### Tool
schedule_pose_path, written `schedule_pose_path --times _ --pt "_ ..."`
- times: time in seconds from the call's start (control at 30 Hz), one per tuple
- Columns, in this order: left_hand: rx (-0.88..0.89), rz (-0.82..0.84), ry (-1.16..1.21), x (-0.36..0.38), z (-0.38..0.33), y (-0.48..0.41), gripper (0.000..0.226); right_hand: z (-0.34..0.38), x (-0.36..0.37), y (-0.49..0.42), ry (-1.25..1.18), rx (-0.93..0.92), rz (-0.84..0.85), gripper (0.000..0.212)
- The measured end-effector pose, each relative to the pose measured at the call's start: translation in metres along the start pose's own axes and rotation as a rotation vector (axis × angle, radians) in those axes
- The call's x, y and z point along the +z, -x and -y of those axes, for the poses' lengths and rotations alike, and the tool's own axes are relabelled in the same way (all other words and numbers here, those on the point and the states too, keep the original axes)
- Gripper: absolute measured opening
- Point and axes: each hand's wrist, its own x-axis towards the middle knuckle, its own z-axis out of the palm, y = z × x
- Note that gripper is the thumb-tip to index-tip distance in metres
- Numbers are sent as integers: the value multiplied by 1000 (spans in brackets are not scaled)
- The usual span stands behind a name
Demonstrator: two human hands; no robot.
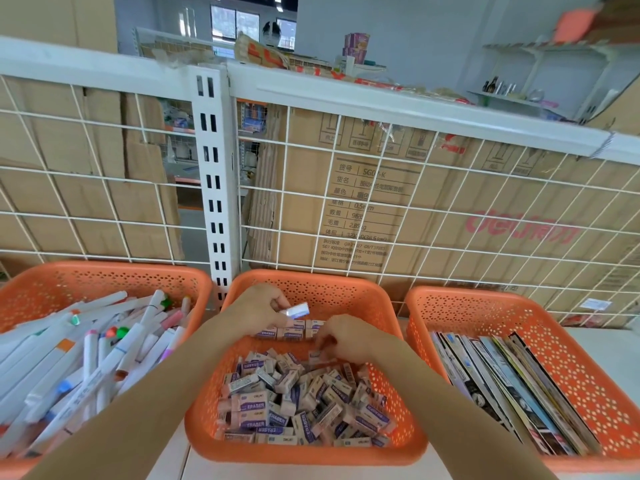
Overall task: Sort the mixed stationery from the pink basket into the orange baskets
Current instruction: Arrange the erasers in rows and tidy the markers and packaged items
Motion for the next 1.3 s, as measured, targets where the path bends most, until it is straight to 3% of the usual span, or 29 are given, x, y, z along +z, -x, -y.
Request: schedule_pose_path --times 0.07,0.13,0.2,0.27,0.6,0.77,0.97,1.13,1.3 --pt "-26 -7 136 0 -3 2 13 -2 -5 3 -184 49 -139 12" --pt "-63 3 286 0 -8 3 13 0 -11 9 -547 106 -232 6" --pt "-90 21 435 2 -12 4 17 6 -15 14 -888 121 -224 15" --pt "-97 45 516 6 -16 3 16 9 -15 17 -1047 105 -238 25" --pt "-28 4 453 17 -26 4 12 9 -13 23 -1173 125 -368 16" --pt "353 -193 -24 26 -27 -1 38 8 -20 25 -1264 190 -442 15" --pt "419 -256 -199 34 -45 -6 34 4 -23 30 -1192 244 -465 15" --pt "343 -110 -349 43 -42 -18 36 -16 -21 37 -525 281 -733 26" --pt "327 56 -512 63 -41 -35 32 -28 -6 42 -298 233 -803 23"
